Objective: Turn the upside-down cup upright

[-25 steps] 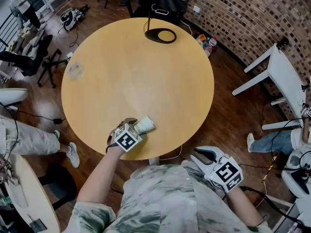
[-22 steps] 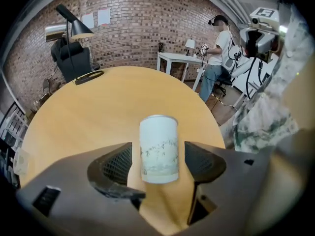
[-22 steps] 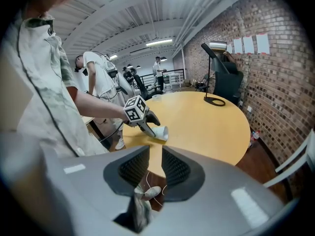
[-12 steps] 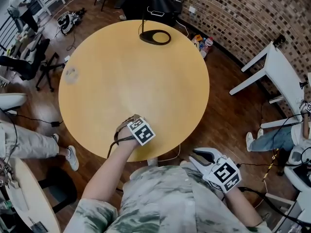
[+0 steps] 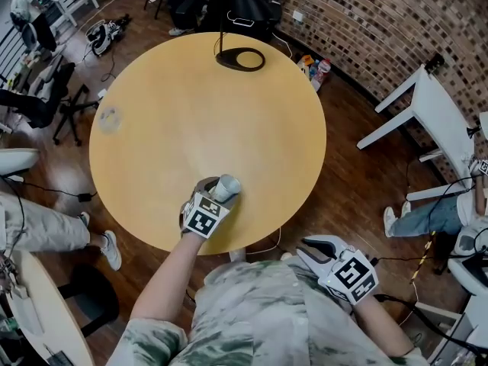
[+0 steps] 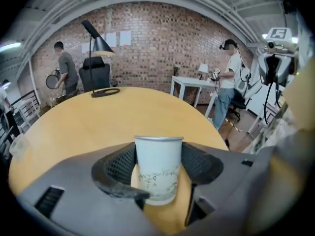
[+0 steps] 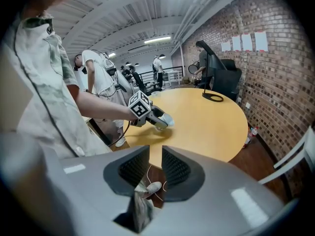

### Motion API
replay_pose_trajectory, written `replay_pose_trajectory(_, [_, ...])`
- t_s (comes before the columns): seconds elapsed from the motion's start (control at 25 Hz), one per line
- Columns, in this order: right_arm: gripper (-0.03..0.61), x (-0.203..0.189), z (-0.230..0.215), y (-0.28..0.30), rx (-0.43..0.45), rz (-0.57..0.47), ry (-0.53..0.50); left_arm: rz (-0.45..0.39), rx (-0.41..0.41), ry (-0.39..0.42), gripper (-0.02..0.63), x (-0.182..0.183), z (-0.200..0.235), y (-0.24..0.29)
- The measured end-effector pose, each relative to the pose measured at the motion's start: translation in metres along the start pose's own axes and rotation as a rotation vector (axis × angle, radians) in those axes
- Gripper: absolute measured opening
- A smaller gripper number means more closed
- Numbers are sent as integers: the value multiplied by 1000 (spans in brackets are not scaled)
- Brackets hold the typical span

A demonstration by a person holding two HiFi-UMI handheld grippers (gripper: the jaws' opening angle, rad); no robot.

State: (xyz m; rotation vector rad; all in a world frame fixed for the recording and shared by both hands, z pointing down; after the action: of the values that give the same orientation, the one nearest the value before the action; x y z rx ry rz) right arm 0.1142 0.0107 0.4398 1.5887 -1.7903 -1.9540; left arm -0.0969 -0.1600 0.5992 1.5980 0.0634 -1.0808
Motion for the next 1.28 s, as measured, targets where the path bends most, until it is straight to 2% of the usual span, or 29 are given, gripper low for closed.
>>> replay_pose_trajectory(0.16, [78, -2, 5, 2, 0, 33, -12, -169, 39, -17, 292, -8, -2, -1])
replay_pose_trajectory(0.32, [78, 2, 9, 6, -3, 58, -30, -325, 60, -80, 291, -17, 3, -5])
replay_pose_trajectory(0.48, [78, 6, 15, 14, -1, 73, -53, -411, 59, -136, 295, -35, 5, -10])
replay_pose_trajectory(0.68, [78, 11, 24, 17, 15, 82, -76, -426, 57, -129, 302, -45, 0, -20])
replay_pose_trajectory(1.08, [80, 9, 29, 16, 31, 75, -86, -370, 54, -65, 314, -56, -11, -32])
replay_pose_trajectory(1.2, [80, 5, 31, 14, 41, 65, -88, -361, 67, -49, 335, -57, -14, -38])
replay_pose_trajectory(1.28, [80, 1, 34, 13, 48, 63, -94, -356, 78, -43, 370, -59, -15, -44])
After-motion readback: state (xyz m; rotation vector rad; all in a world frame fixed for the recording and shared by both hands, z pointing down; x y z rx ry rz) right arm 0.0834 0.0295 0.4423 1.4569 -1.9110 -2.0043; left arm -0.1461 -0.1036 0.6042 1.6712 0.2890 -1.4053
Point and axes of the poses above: the fingertips, and each gripper's own axes: y forward along the fingers, z to its left, x out of its top, the point moved 6 cm from there along -y, backward along the fingers, and after that the axes turned 4 degrees about z, right-handed, at the moved point
